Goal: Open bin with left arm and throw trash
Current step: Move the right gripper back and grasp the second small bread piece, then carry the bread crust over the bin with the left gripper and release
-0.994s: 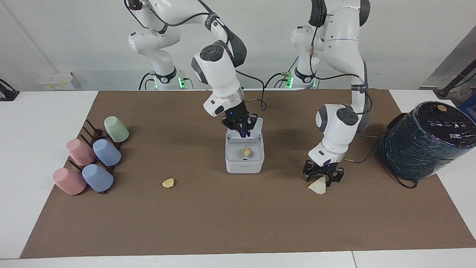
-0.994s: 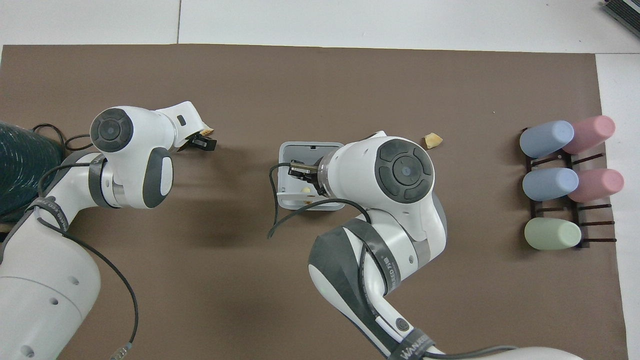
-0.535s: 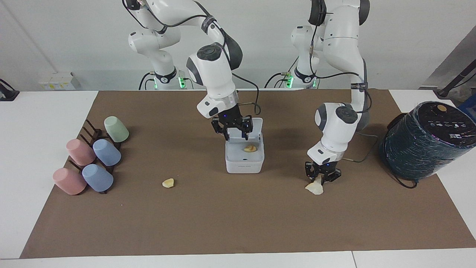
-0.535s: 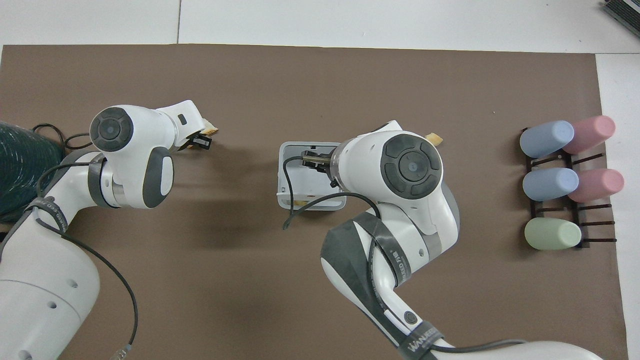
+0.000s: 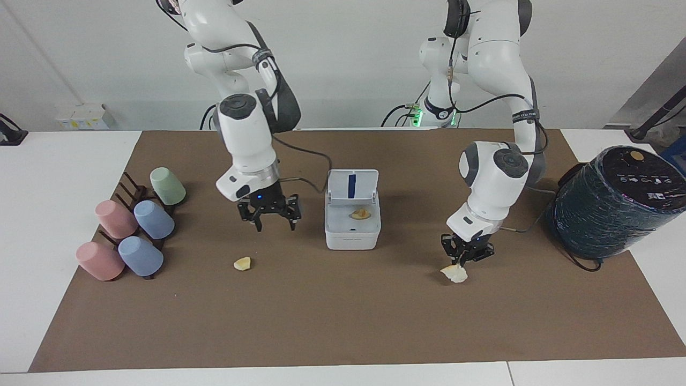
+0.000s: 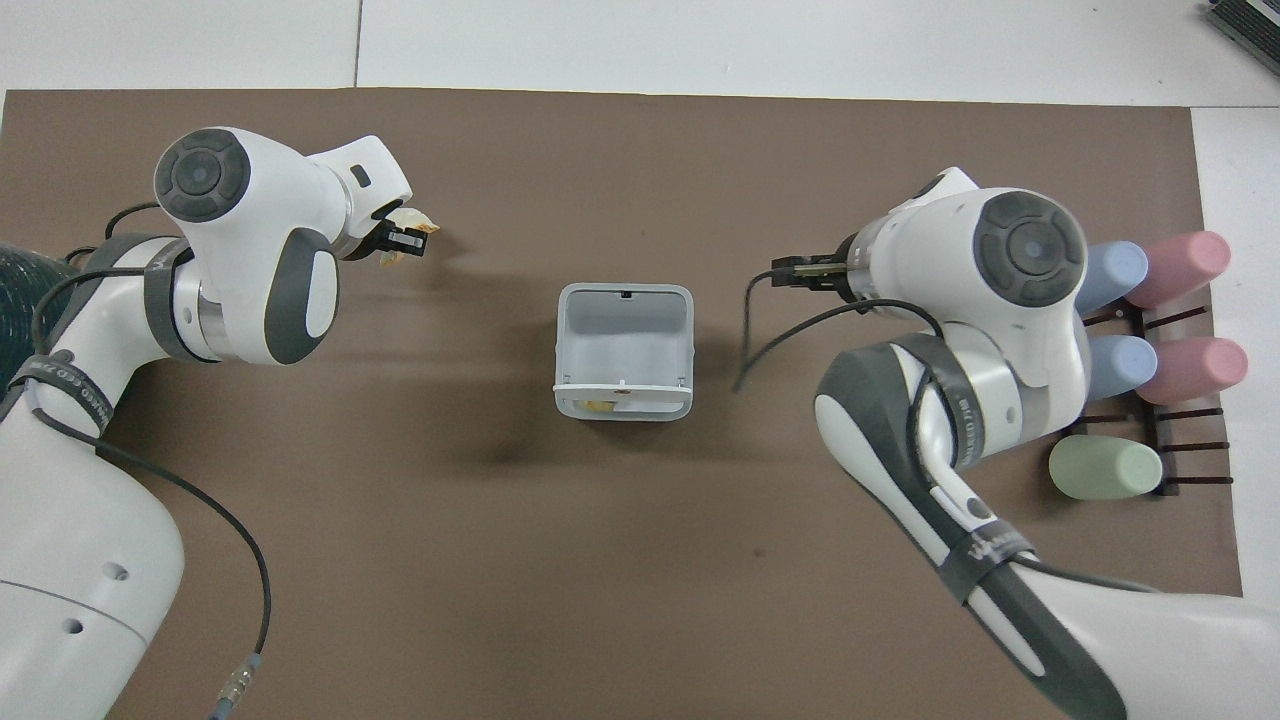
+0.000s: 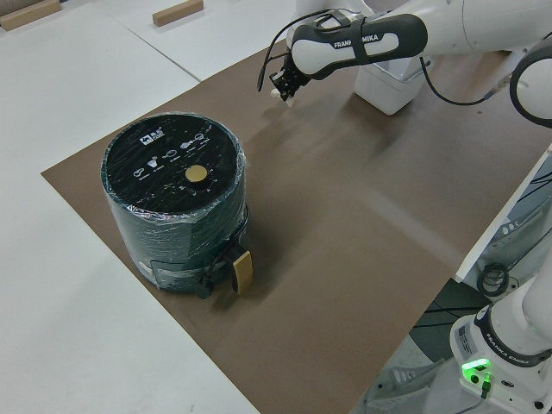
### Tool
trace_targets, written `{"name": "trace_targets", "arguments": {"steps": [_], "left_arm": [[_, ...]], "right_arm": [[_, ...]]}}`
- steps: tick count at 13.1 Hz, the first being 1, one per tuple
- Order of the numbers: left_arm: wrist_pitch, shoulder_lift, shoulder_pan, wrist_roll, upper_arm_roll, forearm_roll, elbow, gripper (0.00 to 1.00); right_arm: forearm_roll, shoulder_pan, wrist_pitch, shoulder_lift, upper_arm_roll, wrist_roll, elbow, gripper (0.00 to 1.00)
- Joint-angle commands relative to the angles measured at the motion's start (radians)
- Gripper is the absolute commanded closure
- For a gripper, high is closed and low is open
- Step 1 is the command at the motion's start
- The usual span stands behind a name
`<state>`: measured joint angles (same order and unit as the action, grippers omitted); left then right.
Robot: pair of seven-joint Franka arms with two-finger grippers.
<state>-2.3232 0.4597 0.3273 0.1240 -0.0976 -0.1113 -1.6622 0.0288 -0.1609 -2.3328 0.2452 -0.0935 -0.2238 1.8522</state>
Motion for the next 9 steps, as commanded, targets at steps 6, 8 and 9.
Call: {"name": "trace_targets", "arguments": {"steps": [6, 8, 9], "left_arm": [[0.262, -0.064, 0.218, -0.341, -0.002, -0.007, 0.174, 1.00], [0.246, -0.070, 0.304, -0.444, 0.001, -0.011, 0.168, 1.00], [0.257, -0.087, 0.341, -0.457, 0.001, -0.011, 0.145, 1.00]], "right_arm": [[0.014, 0.099, -0.258, 0.065, -0.014, 0.279, 0.162, 0.13], [0.014, 0.119, -0.307, 0.083, -0.014, 0.345, 0.166, 0.16], [0.014, 0.121, -0.339, 0.094, -0.014, 0.350, 0.168, 0.24]]}}
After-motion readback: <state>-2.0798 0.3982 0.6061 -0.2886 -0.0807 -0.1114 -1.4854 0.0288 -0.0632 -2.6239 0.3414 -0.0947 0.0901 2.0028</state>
